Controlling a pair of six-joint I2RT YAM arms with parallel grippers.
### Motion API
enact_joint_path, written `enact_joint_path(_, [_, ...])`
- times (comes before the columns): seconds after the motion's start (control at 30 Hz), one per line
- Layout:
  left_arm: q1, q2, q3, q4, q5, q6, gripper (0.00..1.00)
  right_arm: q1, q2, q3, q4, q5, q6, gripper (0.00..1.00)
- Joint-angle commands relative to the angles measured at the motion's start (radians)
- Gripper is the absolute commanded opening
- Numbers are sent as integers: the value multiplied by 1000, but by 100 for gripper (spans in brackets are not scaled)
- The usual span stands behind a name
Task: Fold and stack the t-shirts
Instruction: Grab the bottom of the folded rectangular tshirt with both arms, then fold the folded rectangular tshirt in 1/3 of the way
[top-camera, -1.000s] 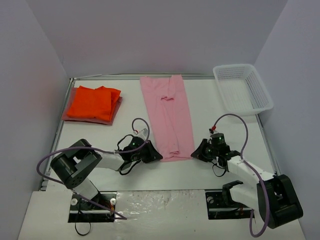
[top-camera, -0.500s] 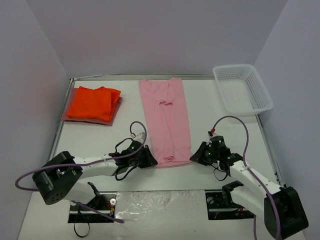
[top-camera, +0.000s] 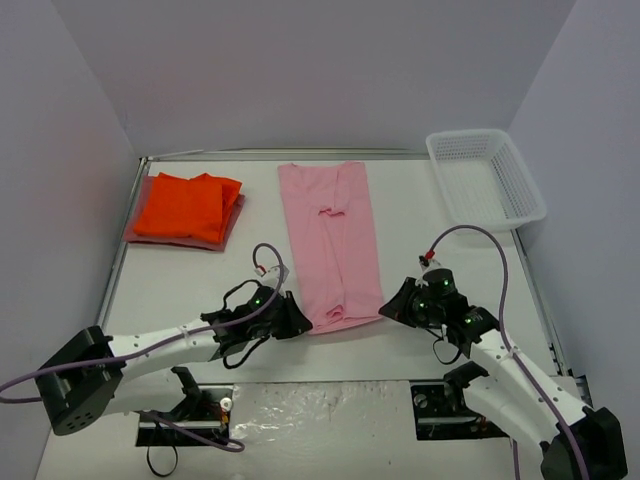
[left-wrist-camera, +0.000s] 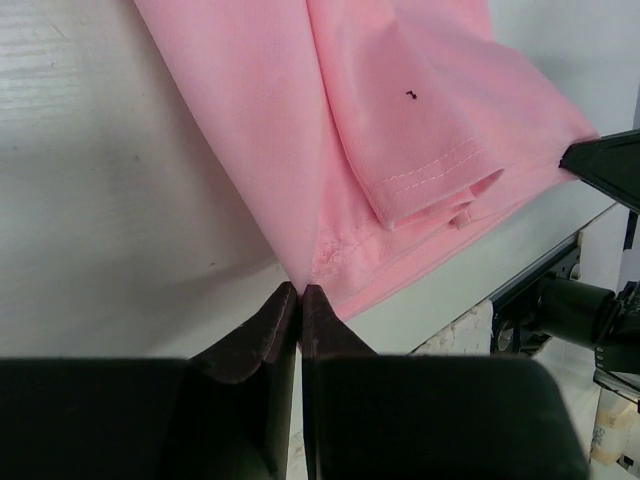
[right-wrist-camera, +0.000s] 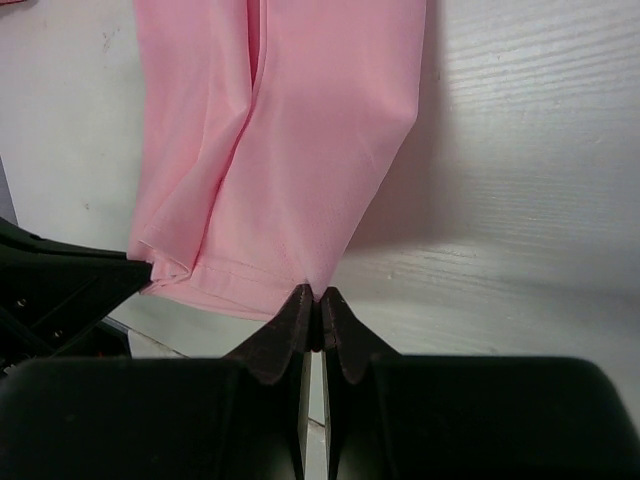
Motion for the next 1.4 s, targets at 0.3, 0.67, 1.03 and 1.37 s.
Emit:
enact_joint_path(0.3, [-4, -94, 125, -239, -135, 51, 2, 20, 77, 148, -43, 114, -29, 0])
enact_joint_path(0.67, [-1, -108, 221, -345, -221, 111, 2, 22, 201, 263, -11, 150, -66, 0])
enact_joint_path(1.03, [27, -42, 300, -366, -230, 146, 2, 20, 318, 341, 46, 161, -89, 0])
enact_joint_path(1.37, [116, -18, 353, -382, -185, 190, 2, 20, 435, 428, 73, 161, -116, 0])
